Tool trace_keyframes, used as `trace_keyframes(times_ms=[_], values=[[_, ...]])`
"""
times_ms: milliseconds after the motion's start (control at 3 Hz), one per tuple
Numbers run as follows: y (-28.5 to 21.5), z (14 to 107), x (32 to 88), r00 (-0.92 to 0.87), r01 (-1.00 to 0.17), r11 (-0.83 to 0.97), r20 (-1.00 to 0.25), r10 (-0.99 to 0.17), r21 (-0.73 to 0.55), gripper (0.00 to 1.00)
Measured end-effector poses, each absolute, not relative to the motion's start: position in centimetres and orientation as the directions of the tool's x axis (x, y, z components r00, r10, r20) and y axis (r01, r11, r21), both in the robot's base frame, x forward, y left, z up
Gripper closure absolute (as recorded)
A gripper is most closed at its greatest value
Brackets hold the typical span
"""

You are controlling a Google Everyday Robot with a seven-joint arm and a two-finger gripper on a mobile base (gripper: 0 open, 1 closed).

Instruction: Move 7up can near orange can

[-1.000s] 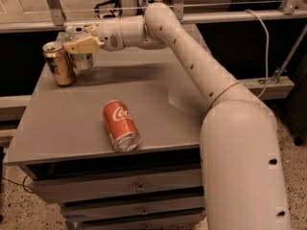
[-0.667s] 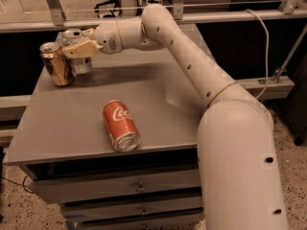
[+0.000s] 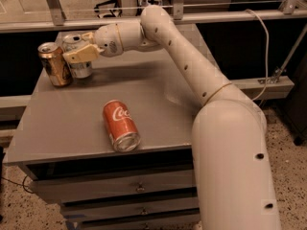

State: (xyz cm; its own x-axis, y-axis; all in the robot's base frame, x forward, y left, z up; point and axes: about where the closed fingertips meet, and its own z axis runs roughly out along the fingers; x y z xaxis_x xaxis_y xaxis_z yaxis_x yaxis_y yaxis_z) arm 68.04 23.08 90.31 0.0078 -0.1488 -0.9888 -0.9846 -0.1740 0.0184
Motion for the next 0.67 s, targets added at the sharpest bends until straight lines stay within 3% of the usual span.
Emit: trace_keyframes(times_ms=[667], values=[[23.14,89.65,67.57,0.028,-0.975,-0.22,-0.987,-0.155,0.007,0.12]])
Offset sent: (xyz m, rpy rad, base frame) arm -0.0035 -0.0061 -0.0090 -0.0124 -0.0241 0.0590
